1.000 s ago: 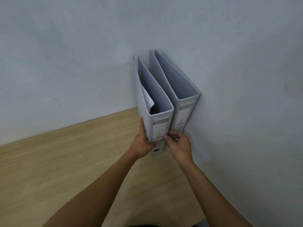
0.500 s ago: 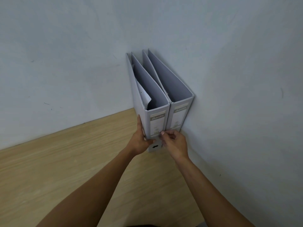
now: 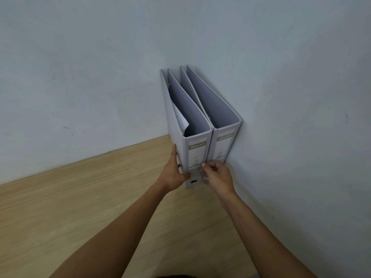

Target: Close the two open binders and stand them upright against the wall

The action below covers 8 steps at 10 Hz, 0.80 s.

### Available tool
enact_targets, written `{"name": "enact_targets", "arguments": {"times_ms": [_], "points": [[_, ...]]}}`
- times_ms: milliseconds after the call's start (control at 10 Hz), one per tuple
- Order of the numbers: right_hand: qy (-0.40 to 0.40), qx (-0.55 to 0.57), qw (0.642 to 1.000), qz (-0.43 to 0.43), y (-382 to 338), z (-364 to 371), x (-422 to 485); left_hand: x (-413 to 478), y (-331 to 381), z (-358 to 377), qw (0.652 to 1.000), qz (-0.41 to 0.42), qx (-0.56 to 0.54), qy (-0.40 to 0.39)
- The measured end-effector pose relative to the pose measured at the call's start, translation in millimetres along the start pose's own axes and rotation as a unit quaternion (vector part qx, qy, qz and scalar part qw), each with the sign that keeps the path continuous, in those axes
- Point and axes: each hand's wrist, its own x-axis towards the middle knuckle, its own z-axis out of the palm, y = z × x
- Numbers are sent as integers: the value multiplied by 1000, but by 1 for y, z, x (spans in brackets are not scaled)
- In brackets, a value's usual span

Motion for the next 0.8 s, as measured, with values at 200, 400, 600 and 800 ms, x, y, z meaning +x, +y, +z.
{"name": "enact_targets", "arguments": {"times_ms": [200,400,600,800], "points": [[-59,5,998,-17,-15,5,-21,-21,8,-13,1000,-5,1,30],[-108,-21,994,-21,-24,34,-43,-58,-2,-46,997,-14,-20,73],[-141,-31,989,-25,-36,88,-71,-108,-25,-96,993,-27,-59,100],[-195,-42,978,-58,-61,159,-106,-169,-41,-174,983,-28,-74,165]]}}
